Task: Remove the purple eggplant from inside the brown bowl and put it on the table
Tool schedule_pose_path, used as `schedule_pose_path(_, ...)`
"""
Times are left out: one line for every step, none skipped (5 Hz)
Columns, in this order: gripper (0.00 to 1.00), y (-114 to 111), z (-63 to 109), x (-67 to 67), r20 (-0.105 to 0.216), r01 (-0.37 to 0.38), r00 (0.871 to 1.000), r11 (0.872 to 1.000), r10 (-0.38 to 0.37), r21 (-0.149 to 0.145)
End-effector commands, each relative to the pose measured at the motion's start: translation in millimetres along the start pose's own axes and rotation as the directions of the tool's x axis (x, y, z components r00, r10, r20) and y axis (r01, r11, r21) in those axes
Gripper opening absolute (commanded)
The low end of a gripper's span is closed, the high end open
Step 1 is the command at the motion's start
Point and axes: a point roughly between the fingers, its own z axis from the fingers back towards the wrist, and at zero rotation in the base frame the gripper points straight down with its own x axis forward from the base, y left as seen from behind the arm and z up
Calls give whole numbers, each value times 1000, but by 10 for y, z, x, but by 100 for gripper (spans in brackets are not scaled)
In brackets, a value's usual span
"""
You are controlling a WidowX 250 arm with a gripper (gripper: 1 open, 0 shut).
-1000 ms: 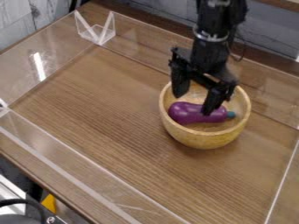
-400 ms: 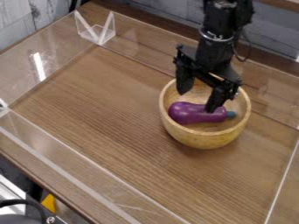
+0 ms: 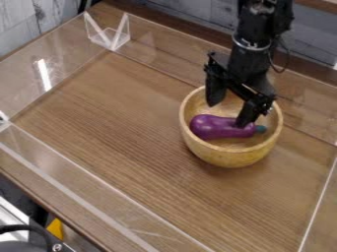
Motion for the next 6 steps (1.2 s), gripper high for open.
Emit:
schedule_pose_path(100,-26,38,93,54,16,998,1000,-17,16)
schedule_pose_path(100,-13,-151,58,61,29,998,999,-30,20)
schedule_pose_path(100,25,-293,33,76,35,996,999,-37,22)
schedule_pose_path(0,-27,-219,-6,80,-7,997,1000,6,12)
schedule_pose_path(0,-81,-152,-42,78,-46,996,999,46,6)
schedule_pose_path(0,-64,-166,-49,75,-93,993,996,94,-6)
